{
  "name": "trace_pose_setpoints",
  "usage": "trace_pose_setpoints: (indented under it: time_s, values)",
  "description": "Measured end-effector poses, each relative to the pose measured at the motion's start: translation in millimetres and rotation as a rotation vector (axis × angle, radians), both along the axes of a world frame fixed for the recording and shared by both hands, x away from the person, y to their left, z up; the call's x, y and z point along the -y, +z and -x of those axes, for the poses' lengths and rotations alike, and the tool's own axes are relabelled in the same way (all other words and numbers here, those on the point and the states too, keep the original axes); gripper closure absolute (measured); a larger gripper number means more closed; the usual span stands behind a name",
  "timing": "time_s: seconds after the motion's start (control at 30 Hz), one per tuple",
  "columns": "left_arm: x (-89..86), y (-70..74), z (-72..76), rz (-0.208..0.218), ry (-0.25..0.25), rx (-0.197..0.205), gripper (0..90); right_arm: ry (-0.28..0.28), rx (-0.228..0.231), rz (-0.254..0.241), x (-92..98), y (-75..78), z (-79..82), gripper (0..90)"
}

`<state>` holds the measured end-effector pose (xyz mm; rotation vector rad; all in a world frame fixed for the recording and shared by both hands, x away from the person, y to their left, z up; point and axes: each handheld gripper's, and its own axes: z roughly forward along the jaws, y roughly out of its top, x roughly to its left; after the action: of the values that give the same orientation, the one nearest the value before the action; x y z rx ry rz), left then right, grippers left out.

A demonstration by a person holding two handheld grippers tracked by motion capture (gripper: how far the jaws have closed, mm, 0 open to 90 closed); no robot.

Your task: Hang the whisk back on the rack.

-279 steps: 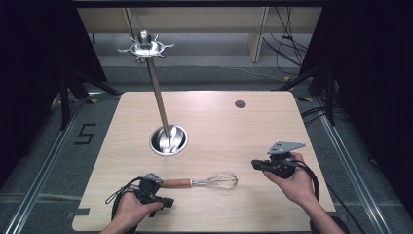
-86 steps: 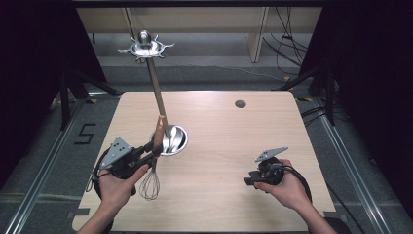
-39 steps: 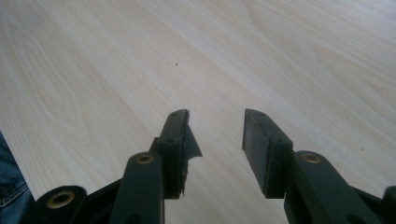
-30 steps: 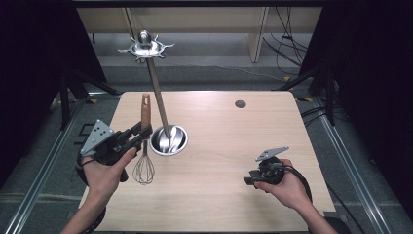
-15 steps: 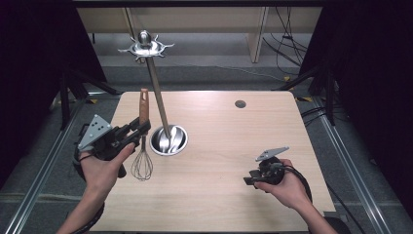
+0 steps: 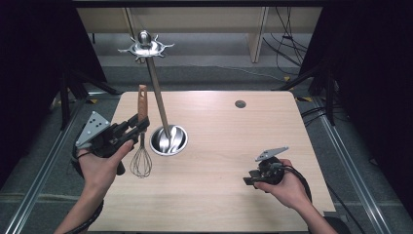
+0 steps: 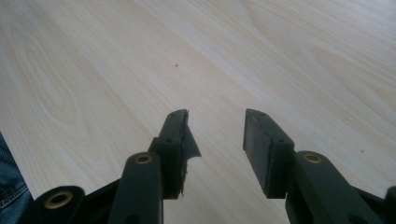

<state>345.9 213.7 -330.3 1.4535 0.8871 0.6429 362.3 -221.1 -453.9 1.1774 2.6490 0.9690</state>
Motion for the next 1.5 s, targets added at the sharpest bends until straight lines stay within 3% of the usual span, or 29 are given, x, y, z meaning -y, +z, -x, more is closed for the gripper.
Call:
trace_pose_setpoints:
  time_s: [0.3, 0.33, 0.4, 0.43, 1.5]
  values:
    - [-2.8, 2.2, -1.3, 0.006, 0.002, 0.005, 69.6, 0.000, -0.001, 0.003, -0.4, 0.0, 0.0, 60.5]
    - [-3.3, 2.8, -1.2, 0.004, 0.004, 0.005, 69.6, -0.011, -0.021, 0.003, -1.0, 0.8, 1.3, 60.5]
    - [-3.7, 4.6, -1.4, 0.006, 0.006, 0.009, 69.6, -0.002, -0.005, 0.004, -0.6, 0.1, 0.3, 60.5]
    - [-4.1, 5.3, -1.6, 0.004, 0.005, 0.011, 69.6, -0.011, -0.019, 0.004, -1.1, 0.8, 1.2, 60.5]
    - [-1.5, 16.3, -8.8, 0.011, 0.011, 0.014, 69.6, -0.013, -0.015, 0.004, -1.7, 1.8, 2.4, 59.8]
